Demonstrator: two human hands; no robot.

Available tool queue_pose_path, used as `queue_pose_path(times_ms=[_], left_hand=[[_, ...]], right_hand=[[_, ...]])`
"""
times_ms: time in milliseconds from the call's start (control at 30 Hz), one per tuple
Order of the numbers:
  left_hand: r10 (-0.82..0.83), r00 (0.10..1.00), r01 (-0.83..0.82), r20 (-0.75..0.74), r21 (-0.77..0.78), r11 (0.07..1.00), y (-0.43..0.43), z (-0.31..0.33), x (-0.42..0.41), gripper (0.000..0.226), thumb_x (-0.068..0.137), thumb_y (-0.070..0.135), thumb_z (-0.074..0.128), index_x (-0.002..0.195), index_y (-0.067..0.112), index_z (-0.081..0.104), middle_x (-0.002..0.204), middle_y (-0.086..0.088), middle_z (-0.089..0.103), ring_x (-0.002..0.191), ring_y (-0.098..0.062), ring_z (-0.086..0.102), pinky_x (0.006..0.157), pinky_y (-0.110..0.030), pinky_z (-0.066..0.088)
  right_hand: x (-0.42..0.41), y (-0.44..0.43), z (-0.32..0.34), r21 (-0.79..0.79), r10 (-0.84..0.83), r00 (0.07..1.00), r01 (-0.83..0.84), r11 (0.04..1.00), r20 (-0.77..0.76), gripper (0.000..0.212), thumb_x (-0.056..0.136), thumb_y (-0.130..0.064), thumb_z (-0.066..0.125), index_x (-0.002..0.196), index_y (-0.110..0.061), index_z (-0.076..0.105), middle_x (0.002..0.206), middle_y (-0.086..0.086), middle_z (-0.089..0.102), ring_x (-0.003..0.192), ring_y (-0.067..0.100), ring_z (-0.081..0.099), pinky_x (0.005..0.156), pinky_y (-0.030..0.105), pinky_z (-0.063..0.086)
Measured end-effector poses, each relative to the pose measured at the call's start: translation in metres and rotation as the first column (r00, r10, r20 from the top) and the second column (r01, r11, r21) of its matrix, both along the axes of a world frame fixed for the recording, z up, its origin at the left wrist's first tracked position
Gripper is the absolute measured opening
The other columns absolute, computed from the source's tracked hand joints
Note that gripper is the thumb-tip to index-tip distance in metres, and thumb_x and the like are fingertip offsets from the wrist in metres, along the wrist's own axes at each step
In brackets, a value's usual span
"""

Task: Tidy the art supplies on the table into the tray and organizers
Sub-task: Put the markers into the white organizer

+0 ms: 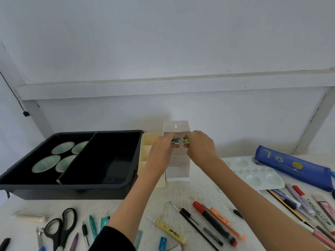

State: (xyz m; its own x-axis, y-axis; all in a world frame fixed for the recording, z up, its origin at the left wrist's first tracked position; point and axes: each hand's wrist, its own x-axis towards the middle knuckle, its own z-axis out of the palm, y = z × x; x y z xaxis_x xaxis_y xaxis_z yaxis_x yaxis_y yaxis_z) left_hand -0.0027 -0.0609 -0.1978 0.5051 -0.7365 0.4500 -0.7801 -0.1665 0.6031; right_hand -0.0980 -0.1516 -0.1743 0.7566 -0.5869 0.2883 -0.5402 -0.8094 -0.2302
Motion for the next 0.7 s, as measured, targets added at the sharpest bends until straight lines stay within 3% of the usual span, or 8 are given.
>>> queue_pose_path(times_ms=[100, 233, 400, 533, 700], left_hand=[[0.008, 1.000, -0.008, -0.003, -0.020, 1.000, -0.001, -0.002, -0.001, 0.018, 0.091, -0.005, 0.046, 0.100, 0.004, 0.059, 0.102, -0.010, 0.065, 0.093, -0.020, 0.062, 0.078, -0.036, 0.050], [-0.018, 0.998, 0.015, -0.057, -0.053, 0.999, -0.006, 0.000, -0.005, 0.015, 0.090, -0.006, 0.046, 0.092, 0.004, 0.057, 0.096, -0.010, 0.065, 0.090, -0.024, 0.064, 0.077, -0.031, 0.051], [-0.051, 0.998, 0.053, 0.046, -0.031, 0.998, -0.017, -0.004, -0.005, 0.014, 0.089, -0.007, 0.046, 0.094, 0.000, 0.056, 0.101, -0.015, 0.067, 0.088, -0.028, 0.063, 0.076, -0.045, 0.050], [-0.072, 0.997, 0.071, -0.009, -0.116, 0.991, -0.017, -0.013, -0.003, 0.021, 0.088, -0.011, 0.044, 0.099, 0.000, 0.058, 0.100, -0.012, 0.067, 0.089, -0.025, 0.065, 0.077, -0.034, 0.053], [-0.087, 0.996, 0.082, -0.023, -0.145, 0.986, -0.018, -0.015, -0.002, 0.025, 0.088, -0.012, 0.041, 0.099, 0.001, 0.059, 0.098, -0.011, 0.067, 0.088, -0.022, 0.066, 0.075, -0.026, 0.053]], right_hand=[[0.001, -0.002, -0.006, 0.090, 0.006, 0.999, -0.011, 0.996, 0.050, 0.024, 0.091, 0.000, 0.052, 0.113, -0.006, 0.061, 0.106, 0.013, 0.063, 0.093, 0.025, 0.062, 0.080, 0.033, 0.052], [0.002, -0.004, -0.015, 0.091, 0.017, 0.998, -0.023, 0.996, 0.068, 0.027, 0.092, 0.001, 0.051, 0.117, -0.006, 0.057, 0.106, 0.016, 0.060, 0.094, 0.029, 0.059, 0.080, 0.035, 0.051], [0.003, -0.007, -0.021, 0.105, 0.032, 0.994, -0.043, 0.994, 0.101, 0.031, 0.090, 0.003, 0.051, 0.118, -0.009, 0.057, 0.103, 0.014, 0.061, 0.093, 0.028, 0.057, 0.076, 0.033, 0.049], [0.004, -0.008, -0.025, 0.095, 0.030, 0.993, -0.041, 0.995, 0.115, 0.030, 0.089, 0.005, 0.049, 0.115, -0.008, 0.055, 0.097, 0.015, 0.061, 0.089, 0.028, 0.057, 0.070, 0.032, 0.046], [0.003, -0.008, -0.028, 0.111, 0.032, 0.990, -0.047, 0.993, 0.138, 0.034, 0.087, 0.011, 0.047, 0.115, -0.007, 0.054, 0.095, 0.015, 0.059, 0.087, 0.028, 0.060, 0.074, 0.038, 0.051]])
